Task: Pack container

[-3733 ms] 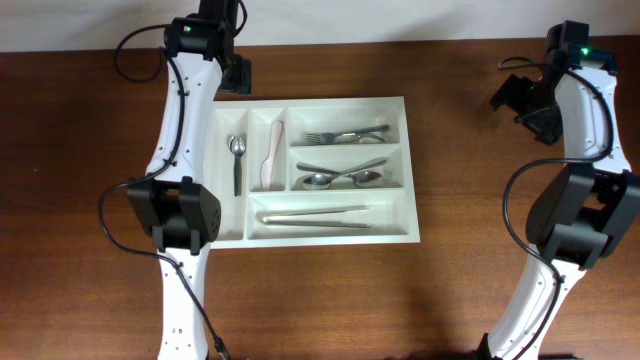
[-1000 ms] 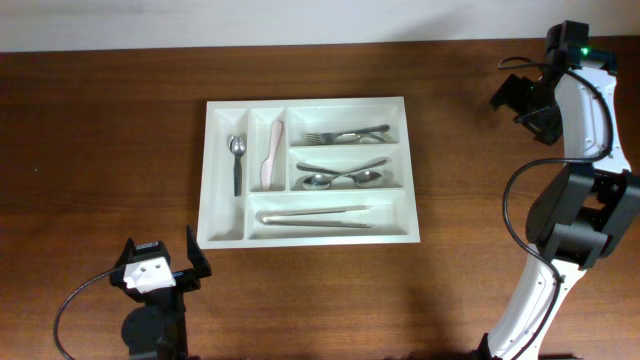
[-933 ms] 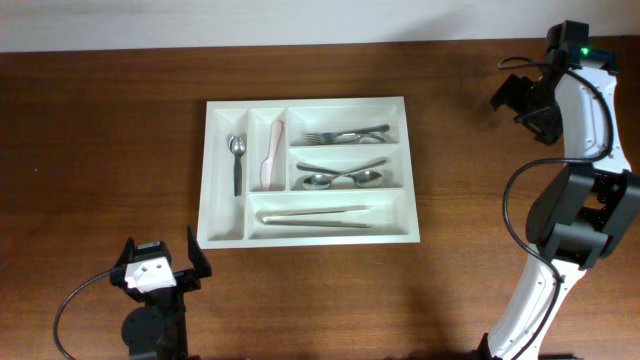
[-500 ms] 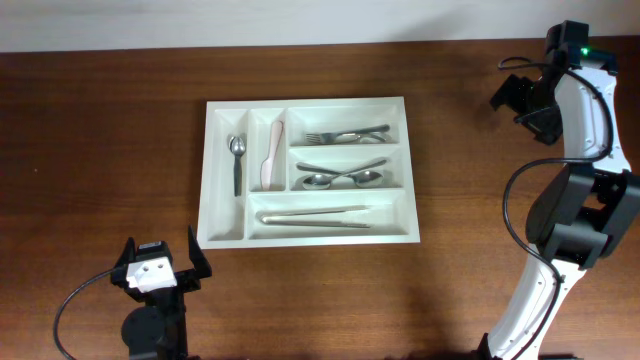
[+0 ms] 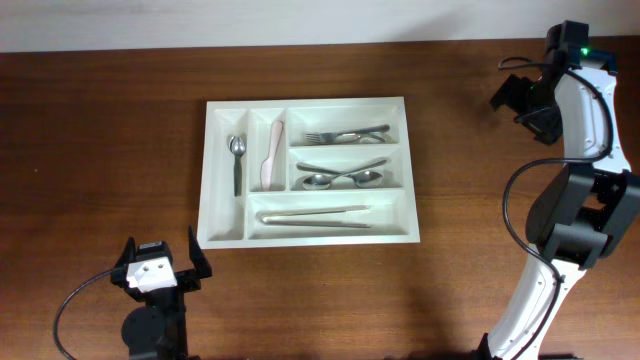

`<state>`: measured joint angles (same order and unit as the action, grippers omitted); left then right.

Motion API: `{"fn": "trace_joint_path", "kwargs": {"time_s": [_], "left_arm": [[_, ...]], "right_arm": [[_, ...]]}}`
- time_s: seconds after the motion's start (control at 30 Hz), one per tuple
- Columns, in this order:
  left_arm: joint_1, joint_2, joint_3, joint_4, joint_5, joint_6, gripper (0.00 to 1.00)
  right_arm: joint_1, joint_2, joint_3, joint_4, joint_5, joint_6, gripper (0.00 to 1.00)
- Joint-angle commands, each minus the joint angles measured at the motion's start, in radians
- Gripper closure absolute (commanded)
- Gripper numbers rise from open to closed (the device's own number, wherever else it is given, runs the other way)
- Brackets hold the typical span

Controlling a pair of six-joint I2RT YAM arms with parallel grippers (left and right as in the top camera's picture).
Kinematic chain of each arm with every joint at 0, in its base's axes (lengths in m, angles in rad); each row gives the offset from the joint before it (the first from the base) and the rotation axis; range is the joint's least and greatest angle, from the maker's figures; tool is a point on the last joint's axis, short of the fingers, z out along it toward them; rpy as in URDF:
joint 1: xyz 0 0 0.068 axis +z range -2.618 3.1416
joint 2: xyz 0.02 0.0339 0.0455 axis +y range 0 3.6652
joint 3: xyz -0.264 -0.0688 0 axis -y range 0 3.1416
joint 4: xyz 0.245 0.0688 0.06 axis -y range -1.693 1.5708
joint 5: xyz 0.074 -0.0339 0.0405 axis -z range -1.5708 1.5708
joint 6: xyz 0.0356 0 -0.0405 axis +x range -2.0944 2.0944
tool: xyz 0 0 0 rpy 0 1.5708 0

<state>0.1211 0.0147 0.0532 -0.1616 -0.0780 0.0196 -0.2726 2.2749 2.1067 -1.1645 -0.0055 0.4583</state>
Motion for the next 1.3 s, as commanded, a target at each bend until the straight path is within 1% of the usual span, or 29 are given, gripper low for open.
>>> {"fn": "trace_joint_path", "kwargs": {"time_s": [0.0, 0.13, 0.27, 0.37, 0.5, 0.57, 0.77, 0.9, 1.0, 1.1, 1.2, 1.27], "left_arm": [[0.006, -0.010, -0.008, 0.003, 0.012, 0.019, 0.01], [0.006, -0.010, -0.008, 0.003, 0.012, 0.019, 0.01], [0.006, -0.010, -0.008, 0.003, 0.012, 0.019, 0.01], [0.006, -0.010, -0.008, 0.003, 0.012, 0.019, 0.01], [0.006, -0.010, -0.008, 0.003, 0.012, 0.019, 0.01], [0.006, -0.010, -0.008, 0.003, 0.012, 0.019, 0.01], [0.006, -0.010, -0.008, 0.003, 0.012, 0.019, 0.01], [0.006, -0.010, -0.008, 0.003, 0.012, 0.019, 0.01], [0.006, -0.010, -0.008, 0.003, 0.012, 0.019, 0.01], [0.006, -0.010, -0.008, 0.003, 0.012, 0.019, 0.01], [0.006, -0.010, -0.008, 0.003, 0.012, 0.019, 0.01], [0.006, -0.010, -0.008, 0.003, 0.012, 0.019, 0.01]], "right_arm": [[-0.004, -0.011, 0.019, 0.002, 0.009, -0.013, 0.01], [-0.003, -0.011, 0.019, -0.009, 0.062, -0.014, 0.01], [0.011, -0.012, 0.019, -0.024, 0.064, -0.014, 0.01], [0.038, -0.055, 0.019, -0.025, 0.092, -0.014, 0.01], [0.104, -0.175, 0.019, -0.026, 0.211, -0.021, 0.01], [0.143, -0.246, 0.019, -0.034, 0.248, -0.070, 0.01], [0.269, -0.488, 0.010, -0.117, 0.256, -0.243, 0.01], [0.334, -0.659, -0.032, -0.098, 0.290, -0.268, 0.01], [0.345, -0.803, -0.133, -0.063, 0.325, -0.267, 0.01], [0.344, -0.991, -0.338, -0.022, 0.323, -0.267, 0.01], [0.343, -1.194, -0.616, 0.112, 0.304, -0.266, 0.01], [0.343, -1.328, -0.813, 0.261, 0.286, -0.267, 0.01]]}}
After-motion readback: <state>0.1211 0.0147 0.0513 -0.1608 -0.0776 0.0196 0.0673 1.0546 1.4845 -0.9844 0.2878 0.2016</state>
